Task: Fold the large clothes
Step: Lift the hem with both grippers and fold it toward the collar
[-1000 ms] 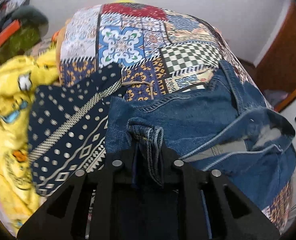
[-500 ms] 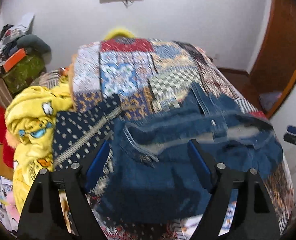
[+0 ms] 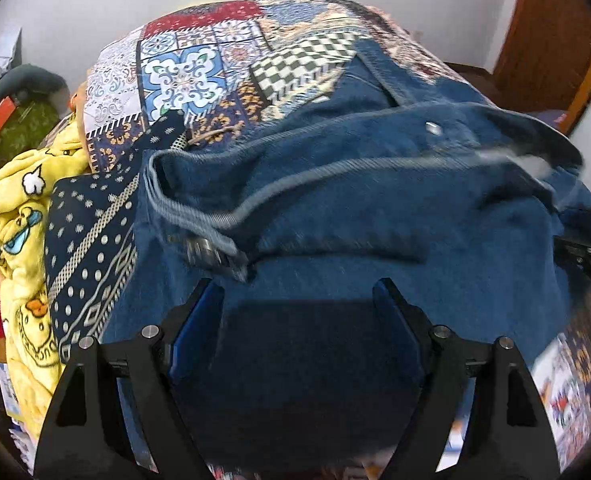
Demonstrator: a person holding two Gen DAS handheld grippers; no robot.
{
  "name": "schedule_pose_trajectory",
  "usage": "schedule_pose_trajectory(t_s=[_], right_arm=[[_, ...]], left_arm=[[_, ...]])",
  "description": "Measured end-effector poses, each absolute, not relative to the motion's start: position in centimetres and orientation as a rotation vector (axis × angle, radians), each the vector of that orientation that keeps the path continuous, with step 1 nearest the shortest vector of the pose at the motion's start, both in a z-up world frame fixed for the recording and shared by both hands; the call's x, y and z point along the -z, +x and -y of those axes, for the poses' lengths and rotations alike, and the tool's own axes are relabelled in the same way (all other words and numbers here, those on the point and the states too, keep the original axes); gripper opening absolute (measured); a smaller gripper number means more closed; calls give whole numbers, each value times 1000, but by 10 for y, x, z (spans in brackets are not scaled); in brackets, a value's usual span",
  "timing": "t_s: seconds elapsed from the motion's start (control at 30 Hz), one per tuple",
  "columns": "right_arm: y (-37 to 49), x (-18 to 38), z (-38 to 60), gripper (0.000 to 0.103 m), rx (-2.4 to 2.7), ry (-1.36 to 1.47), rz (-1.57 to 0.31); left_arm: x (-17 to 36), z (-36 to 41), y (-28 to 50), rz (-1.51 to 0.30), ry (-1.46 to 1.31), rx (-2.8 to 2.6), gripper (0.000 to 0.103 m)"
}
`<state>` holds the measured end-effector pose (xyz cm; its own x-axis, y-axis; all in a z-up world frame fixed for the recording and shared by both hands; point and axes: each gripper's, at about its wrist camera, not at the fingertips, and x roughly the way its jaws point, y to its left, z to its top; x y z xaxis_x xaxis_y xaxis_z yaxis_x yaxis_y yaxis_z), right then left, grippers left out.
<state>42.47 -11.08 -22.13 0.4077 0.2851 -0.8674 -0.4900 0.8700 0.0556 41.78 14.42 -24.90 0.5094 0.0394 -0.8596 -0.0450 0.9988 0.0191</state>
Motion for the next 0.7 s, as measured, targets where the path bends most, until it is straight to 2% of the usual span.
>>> schedule_pose_trajectory(t_s=[0.3, 0.4, 0.53, 0.7], right_arm=[[491, 212, 103, 61, -367, -215, -996], [515, 206, 116, 61, -230, -183, -958], [525, 201, 139, 61, -144, -99, -971], [496, 184, 142, 61, -217, -78, -939]], left_arm=[[246, -191, 483, -1034, -149, -159, 79], [236, -194, 490, -969, -58, -291, 79], [224, -202, 485, -917, -60, -292, 79], [196, -190, 456, -833, -14, -199, 79]])
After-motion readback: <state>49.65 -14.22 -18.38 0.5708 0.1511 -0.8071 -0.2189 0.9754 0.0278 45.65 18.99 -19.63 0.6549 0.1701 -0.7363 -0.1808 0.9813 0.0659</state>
